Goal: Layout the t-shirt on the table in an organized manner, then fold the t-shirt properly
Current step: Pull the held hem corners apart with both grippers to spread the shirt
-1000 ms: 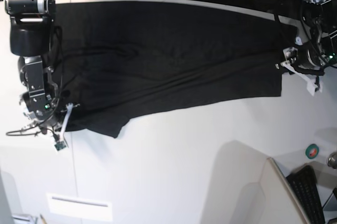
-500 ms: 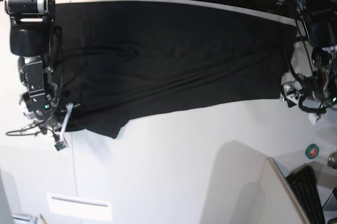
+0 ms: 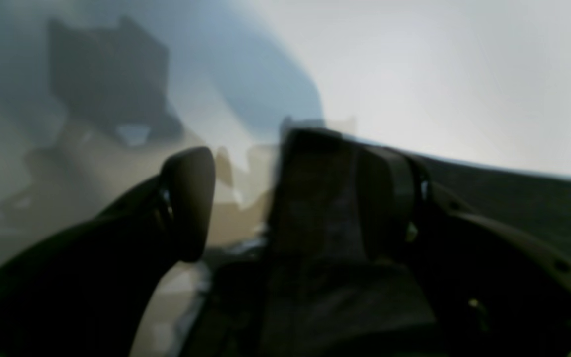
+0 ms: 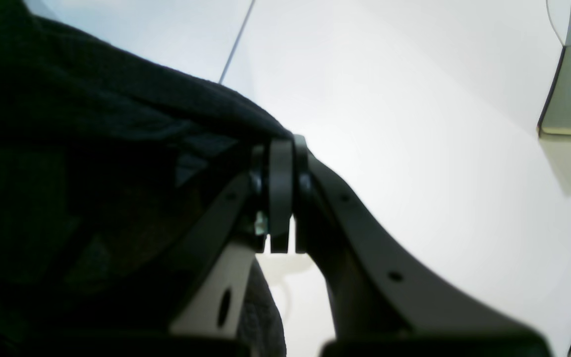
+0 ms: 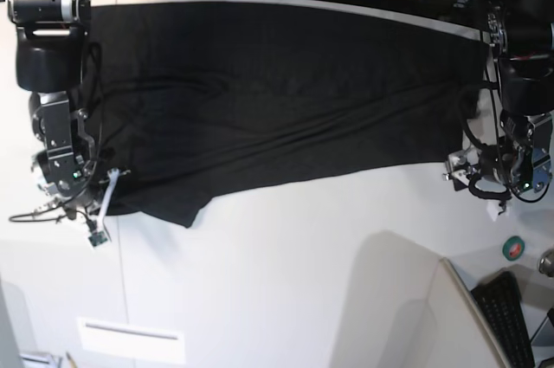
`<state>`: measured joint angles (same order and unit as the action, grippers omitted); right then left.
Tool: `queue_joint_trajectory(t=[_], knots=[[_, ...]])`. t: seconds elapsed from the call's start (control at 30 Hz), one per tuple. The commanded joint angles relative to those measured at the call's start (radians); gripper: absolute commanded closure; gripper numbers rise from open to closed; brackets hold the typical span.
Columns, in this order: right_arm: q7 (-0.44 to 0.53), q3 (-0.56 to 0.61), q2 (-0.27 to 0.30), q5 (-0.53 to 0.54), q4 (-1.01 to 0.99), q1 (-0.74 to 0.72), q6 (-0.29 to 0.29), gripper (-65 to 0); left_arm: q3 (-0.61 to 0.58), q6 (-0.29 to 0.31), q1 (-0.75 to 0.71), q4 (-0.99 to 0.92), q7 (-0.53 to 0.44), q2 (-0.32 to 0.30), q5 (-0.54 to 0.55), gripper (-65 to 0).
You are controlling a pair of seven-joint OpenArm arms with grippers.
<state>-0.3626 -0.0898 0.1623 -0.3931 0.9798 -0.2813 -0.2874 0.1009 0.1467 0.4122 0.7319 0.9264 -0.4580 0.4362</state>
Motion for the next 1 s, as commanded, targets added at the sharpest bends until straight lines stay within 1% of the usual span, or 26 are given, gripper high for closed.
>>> queue_joint_trajectory(t=[0.0,0.5,0.53,0.67,0.8,0.97], knots=[[0.018,-0.003,0.010,0.000,0.017,-0.026,0.009,0.0,0.001,-0.003,0.020,0.010,-0.011,-0.025,0.000,-42.8],[0.020,-0.003,0.010,0.000,0.017,-0.026,0.009,0.0,-0.003,-0.003,0.018,0.005,-0.014,-0.018,0.000,-42.6],[0.020,-0.003,0.010,0.000,0.017,-0.026,0.009,0.0,-0.025,-0.003,0.018,0.002,-0.019,-0.018,0.000,-42.6],[0.020,-0.003,0.010,0.000,0.017,-0.026,0.009,0.0,-0.115,-0.003,0.032,-0.100,-0.100,-0.017,0.008,-42.6],[0.020,-0.003,0.010,0.000,0.017,-0.026,0.009,0.0,-0.117,-0.003,0.030,-0.125,-0.139,-0.011,0.010,-42.6],[0.020,-0.003,0.010,0.000,0.017,-0.026,0.009,0.0,-0.123,-0.003,0.030,-0.123,-0.139,0.000,0.010,-42.5]])
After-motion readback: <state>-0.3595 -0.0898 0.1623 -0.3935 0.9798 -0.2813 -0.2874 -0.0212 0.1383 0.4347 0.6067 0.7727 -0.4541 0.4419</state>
